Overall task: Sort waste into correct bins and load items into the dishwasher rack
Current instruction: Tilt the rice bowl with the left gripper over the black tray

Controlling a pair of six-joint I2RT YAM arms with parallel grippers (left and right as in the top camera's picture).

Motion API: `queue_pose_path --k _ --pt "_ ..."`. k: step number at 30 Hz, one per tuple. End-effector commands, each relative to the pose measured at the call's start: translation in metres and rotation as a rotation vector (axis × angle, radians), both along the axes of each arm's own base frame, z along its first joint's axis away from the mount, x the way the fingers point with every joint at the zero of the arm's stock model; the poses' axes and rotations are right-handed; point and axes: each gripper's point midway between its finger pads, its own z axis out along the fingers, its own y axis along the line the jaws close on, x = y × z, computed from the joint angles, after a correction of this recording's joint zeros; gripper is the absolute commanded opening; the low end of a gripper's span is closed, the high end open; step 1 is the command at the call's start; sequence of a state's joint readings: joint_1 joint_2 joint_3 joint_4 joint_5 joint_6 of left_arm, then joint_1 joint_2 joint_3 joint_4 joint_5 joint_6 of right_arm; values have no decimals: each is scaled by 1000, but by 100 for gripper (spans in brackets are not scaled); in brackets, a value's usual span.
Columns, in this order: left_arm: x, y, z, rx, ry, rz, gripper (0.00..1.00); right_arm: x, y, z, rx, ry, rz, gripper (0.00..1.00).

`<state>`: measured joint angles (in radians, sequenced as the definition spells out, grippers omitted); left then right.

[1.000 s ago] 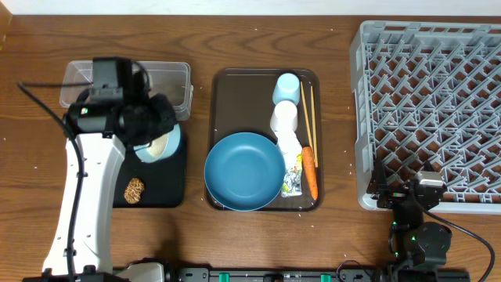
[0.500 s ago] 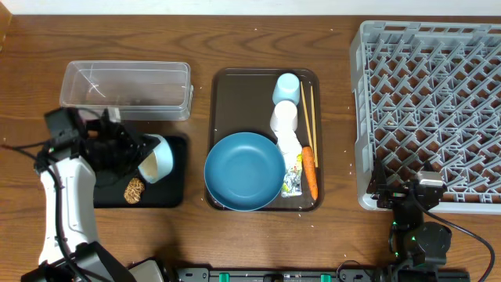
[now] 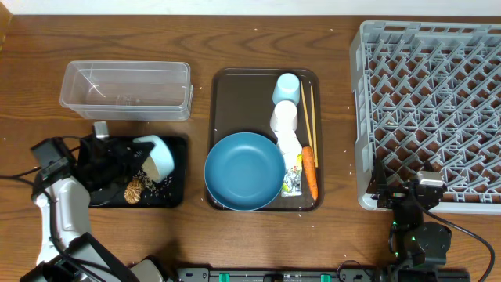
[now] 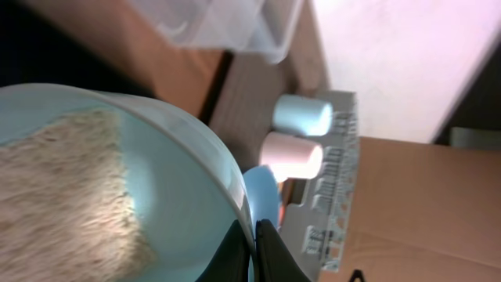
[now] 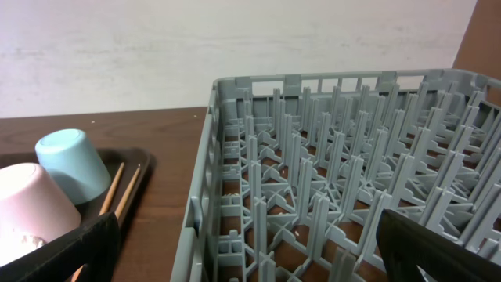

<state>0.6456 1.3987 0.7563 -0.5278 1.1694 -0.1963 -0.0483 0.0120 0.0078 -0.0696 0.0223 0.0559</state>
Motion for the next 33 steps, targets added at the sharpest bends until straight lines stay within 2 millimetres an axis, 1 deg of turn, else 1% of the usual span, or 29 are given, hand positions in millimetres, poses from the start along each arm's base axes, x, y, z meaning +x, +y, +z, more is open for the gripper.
queue_pose_path --k 1,4,9,16,22,27,29,31,33 --pt "0 6 23 -54 -122 -3 6 0 -3 0 -2 -1 -14 99" --pt "-2 13 23 -63 -118 25 6 0 -3 0 -2 -1 -14 99" --pt "-5 10 24 -76 -150 13 6 0 -3 0 -2 -1 -14 99" --pt "-7 10 22 -84 -134 16 6 0 -3 0 -2 -1 -14 99" --pt "-13 11 6 -60 -29 46 6 0 -3 0 -2 -1 -14 99" --pt "-14 11 5 -59 -23 48 6 0 -3 0 -2 -1 -14 99" --pt "-15 15 -3 -23 9 61 6 0 -3 0 -2 -1 -14 99" --pt "-18 21 -16 7 95 101 6 0 -3 0 -2 -1 -14 99" --pt "-18 23 -18 15 108 108 6 0 -3 0 -2 -1 -14 99"
